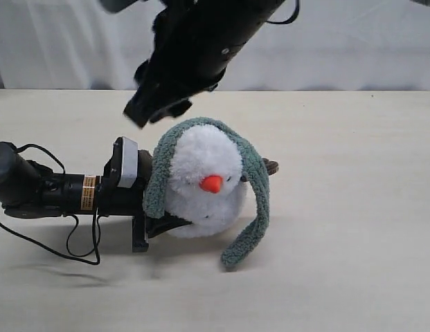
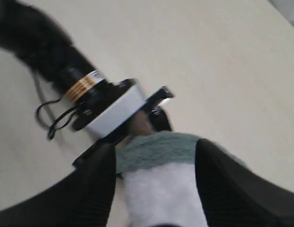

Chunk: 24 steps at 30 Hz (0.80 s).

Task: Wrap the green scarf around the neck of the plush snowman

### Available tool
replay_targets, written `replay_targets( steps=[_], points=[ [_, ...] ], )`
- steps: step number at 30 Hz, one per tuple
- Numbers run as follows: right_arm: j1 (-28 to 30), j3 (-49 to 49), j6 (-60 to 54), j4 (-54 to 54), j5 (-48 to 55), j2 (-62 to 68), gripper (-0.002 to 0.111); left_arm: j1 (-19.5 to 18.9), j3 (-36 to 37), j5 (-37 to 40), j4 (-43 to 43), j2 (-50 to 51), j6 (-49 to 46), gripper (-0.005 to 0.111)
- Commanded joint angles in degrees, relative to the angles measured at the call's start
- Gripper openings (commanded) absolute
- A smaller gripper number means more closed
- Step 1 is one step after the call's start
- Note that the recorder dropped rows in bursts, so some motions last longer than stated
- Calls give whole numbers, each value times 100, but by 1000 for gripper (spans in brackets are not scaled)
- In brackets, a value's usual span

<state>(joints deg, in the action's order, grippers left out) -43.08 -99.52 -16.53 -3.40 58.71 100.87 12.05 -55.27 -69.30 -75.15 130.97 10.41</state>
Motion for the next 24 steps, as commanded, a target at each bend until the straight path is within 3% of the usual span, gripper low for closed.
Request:
replay_targets(
  steps=[1,5,7,11,19,24],
  points=[
    [-1289,327,-2145,921,678,108,55,24,-25,-67,83,7,58,0],
    [-1992,1255,-2330,3036,97,128,56,24,-25,-67,84,7,58,0],
    [-2058,1679,-2330,3608,-561,155,56,24,-25,-67,84,7,58,0],
    [-2042,2160,-2330,4124,-1294,268,56,24,-25,-67,84,7,58,0],
    [-2029,2430,-1955,5213,-1389,792,55,24,-25,-67,84,7,58,0],
    [-2019,2430,-1862,5266,-1365,965,36,24,-25,-67,84,7,58,0]
  ],
)
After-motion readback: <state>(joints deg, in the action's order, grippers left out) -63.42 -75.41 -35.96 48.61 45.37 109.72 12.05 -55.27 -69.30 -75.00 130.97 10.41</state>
